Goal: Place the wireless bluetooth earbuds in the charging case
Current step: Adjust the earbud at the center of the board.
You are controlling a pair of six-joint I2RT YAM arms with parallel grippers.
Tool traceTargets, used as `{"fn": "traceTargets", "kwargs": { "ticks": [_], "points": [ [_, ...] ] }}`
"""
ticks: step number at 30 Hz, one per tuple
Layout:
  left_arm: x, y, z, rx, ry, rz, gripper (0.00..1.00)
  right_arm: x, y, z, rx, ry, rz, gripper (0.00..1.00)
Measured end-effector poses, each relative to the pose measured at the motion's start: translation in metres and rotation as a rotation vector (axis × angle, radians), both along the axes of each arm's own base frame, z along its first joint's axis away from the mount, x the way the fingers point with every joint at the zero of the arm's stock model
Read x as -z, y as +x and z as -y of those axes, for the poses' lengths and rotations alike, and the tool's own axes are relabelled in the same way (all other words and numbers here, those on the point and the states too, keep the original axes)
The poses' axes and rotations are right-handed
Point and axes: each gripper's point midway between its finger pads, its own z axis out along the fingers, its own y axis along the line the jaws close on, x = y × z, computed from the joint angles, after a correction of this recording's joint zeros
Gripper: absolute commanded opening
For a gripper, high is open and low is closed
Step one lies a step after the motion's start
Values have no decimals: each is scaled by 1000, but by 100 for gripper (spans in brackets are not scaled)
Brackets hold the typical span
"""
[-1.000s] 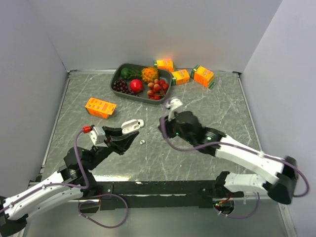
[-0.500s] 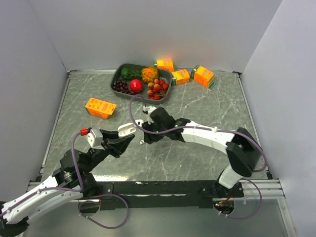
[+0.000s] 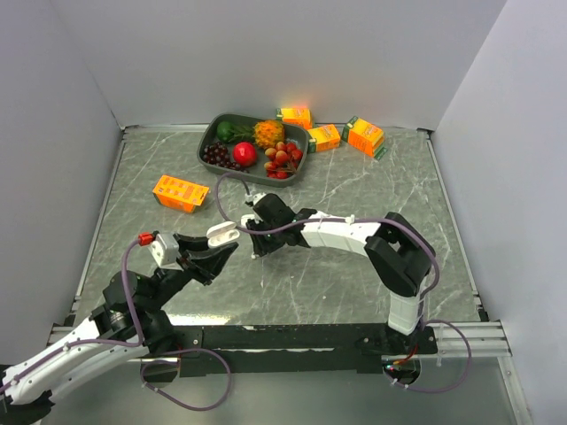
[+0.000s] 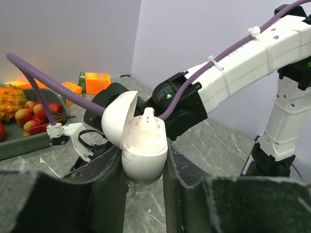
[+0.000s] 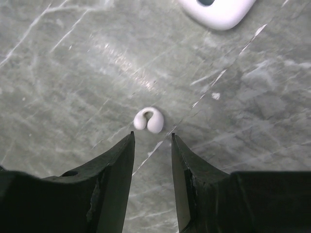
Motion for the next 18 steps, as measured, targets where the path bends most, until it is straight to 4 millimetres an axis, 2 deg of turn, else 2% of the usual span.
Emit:
{"fn": "traceTargets", "kwargs": {
  "ticks": [8, 18],
  "points": [
    [-2, -2, -3, -1, -10, 6, 1, -11, 30, -9, 41, -24, 94, 45],
    [-2, -2, -3, -1, -8, 5, 1, 13, 36, 6, 67, -127, 108, 45]
  ]
}}
